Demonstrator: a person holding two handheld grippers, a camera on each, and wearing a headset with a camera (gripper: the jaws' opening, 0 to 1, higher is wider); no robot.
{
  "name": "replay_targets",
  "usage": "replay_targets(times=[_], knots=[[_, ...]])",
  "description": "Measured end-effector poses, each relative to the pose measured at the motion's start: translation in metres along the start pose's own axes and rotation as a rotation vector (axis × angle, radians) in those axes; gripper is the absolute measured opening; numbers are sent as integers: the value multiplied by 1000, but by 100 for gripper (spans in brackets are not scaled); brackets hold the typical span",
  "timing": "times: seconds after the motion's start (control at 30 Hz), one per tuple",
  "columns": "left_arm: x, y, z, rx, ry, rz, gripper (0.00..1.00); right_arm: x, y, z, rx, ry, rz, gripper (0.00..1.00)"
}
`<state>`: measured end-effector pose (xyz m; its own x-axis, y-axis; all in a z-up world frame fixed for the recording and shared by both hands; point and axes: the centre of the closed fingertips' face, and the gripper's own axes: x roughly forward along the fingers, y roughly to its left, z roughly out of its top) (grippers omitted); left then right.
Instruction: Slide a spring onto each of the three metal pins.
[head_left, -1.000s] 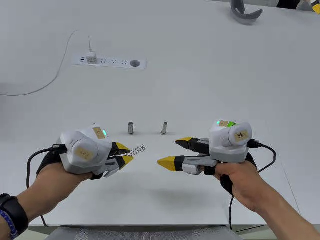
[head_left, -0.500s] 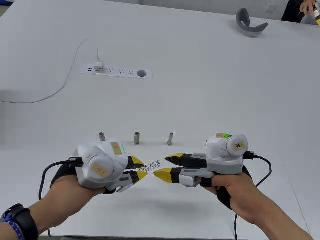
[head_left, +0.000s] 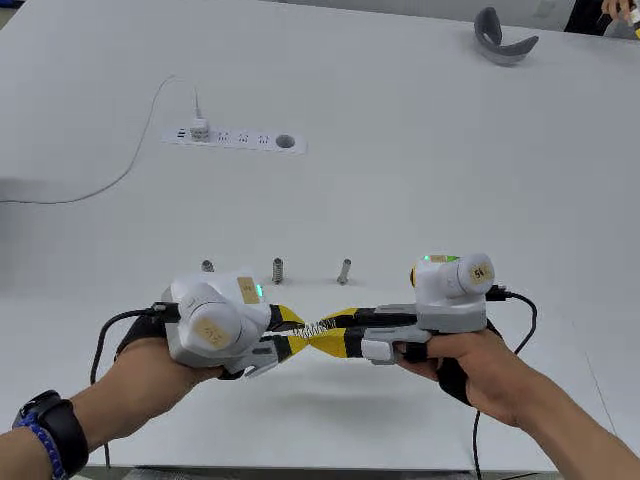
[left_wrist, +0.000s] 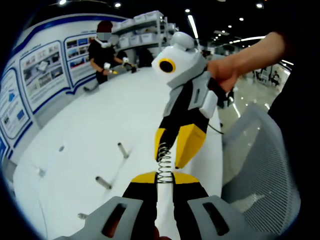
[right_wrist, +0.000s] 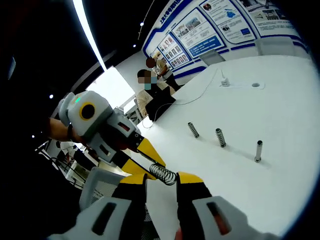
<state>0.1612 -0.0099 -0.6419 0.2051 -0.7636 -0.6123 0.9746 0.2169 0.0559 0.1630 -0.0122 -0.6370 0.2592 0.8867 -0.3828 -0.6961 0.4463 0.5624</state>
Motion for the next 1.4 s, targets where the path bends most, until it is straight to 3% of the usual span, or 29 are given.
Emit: replay_targets(times=[0.33,0.6,1.0,1.23,1.4], knots=[[2,0,3,26,7,-13,9,-4,5,11,-15,6,16,16],[1,4,14,18,-21,-18,9,-9,9,23,-45,27,27,12],[-3,13,38,-42,-112,-33,9,-19,15,45,-253,163,6,12],[-7,18,56,-109,-186,-45,9,-24,24,63,-353,234,33,12],[-11,22,66,-113,-216,-44,9,-29,27,69,-416,285,54,12]])
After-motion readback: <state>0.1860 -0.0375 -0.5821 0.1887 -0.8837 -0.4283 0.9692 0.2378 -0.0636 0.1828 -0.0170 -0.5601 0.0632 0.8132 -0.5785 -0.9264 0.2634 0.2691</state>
